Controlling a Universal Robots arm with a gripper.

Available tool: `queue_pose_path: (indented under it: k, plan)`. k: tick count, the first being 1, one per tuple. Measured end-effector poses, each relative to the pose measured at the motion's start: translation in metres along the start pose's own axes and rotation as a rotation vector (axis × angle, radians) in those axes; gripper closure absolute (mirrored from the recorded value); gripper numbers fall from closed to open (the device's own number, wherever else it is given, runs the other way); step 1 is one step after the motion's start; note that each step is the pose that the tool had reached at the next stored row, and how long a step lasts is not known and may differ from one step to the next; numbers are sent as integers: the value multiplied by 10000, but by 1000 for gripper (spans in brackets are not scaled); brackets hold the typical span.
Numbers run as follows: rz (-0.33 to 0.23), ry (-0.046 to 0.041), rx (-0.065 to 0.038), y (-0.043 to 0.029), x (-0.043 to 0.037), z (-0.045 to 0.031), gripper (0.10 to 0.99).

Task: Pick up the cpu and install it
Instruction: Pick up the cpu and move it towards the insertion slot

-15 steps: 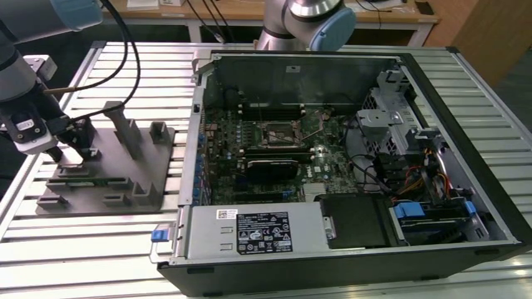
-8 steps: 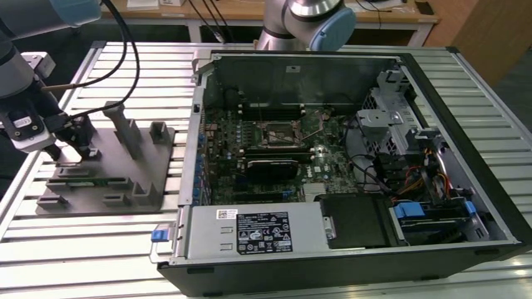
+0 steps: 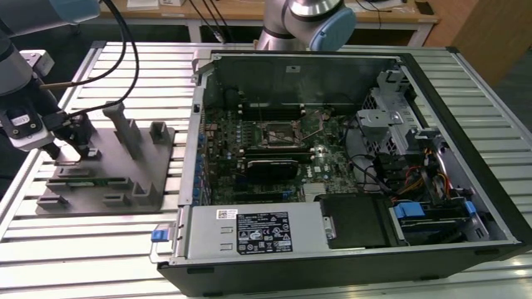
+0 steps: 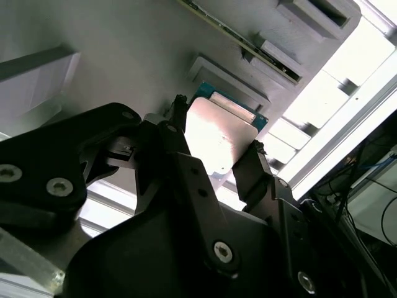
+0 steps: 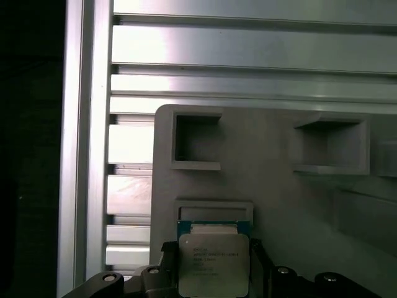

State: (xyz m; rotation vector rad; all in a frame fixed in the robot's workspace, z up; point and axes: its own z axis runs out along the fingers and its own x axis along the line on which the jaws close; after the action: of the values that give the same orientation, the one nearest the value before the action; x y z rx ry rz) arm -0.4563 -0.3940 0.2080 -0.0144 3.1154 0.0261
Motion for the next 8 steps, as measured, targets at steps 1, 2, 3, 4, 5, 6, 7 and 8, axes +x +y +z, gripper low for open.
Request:
queue_pose_path:
  k: [1, 2, 3, 4, 5, 6, 7, 8]
  plan:
    - [0, 0, 0, 0, 0, -6, 541]
    - [1, 0, 1, 0, 0, -12, 541]
    - [0, 0, 1, 1, 0, -19, 541]
    - [0, 0, 2, 1, -1, -26, 541]
    - [0, -1, 3, 1, -1, -33, 541]
    - [0, 0, 3, 1, -1, -40, 541]
    - [1, -1, 3, 1, -1, -45, 541]
    - [0, -1, 3, 1, -1, -50, 541]
